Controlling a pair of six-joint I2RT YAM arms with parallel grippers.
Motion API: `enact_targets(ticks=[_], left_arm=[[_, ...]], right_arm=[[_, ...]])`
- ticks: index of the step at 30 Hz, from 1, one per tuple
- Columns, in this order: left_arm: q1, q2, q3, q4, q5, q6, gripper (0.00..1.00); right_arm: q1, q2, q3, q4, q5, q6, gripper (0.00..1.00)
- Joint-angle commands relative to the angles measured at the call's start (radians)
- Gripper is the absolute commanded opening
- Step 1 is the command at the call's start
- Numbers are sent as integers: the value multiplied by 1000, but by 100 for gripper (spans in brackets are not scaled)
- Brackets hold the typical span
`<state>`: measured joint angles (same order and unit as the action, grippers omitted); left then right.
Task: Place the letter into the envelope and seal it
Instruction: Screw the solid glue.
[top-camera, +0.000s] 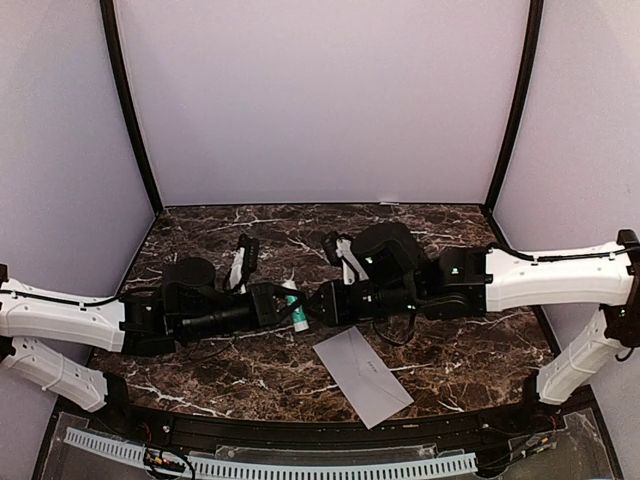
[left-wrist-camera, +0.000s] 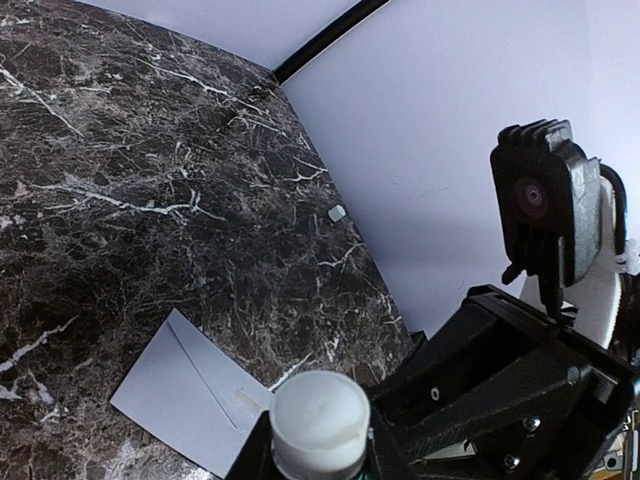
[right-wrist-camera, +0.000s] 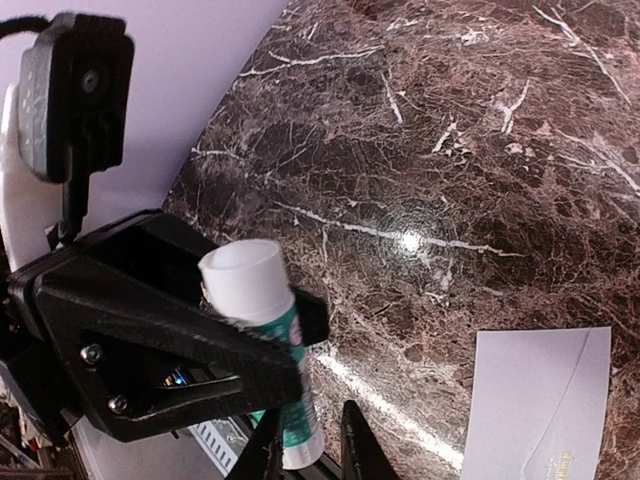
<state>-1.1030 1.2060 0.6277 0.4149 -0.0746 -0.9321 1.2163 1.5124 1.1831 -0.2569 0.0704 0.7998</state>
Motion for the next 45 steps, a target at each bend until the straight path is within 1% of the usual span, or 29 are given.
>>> enact_targets(ticks=[1,6,8,10,12,15,18,21,24,28,31,34,37,39,43,45], left_arm=[[-28,-84,16,8,32,-19,0],[-25,-139,9,5,50,-21,0],[-24,-157,8,33,66,-11,0],[-21,-171,8,83,126,4,0],[-19,-176,17,141,198,24,0],[-18,-163,40,219,340,51,0],[-18,-142,65,330,437,51,0],[-19,-114,80,414,510,39,0],[-19,-98,84,457,530,25,0],[-20,-95,80,473,529,22,0],[-20,-98,77,470,525,21,0],[-19,-104,75,465,522,23,0],[-19,-104,75,459,517,25,0],[-20,-105,76,458,516,26,0],[-20,-105,76,457,516,26,0],[-20,-104,76,457,514,26,0]], right_arm=[[-14,-106,-85,153,12,0,25],[-18,-240,-209,268,-81,-19,44],[-24,-295,-276,375,-154,-32,53],[-27,-340,-327,469,-224,-37,63],[-27,-373,-368,564,-290,-39,70],[-27,-387,-398,695,-386,-24,74],[-13,-360,-384,752,-436,-25,76],[14,-317,-341,743,-451,-47,76],[38,-275,-311,762,-471,-50,76],[61,-242,-292,804,-498,-48,71],[67,-235,-296,836,-507,-39,64],[68,-238,-303,836,-491,-36,56],[67,-247,-319,850,-482,-29,50],[68,-252,-324,852,-480,-26,46],[68,-253,-324,847,-480,-24,35],[67,-252,-325,845,-481,-24,31]])
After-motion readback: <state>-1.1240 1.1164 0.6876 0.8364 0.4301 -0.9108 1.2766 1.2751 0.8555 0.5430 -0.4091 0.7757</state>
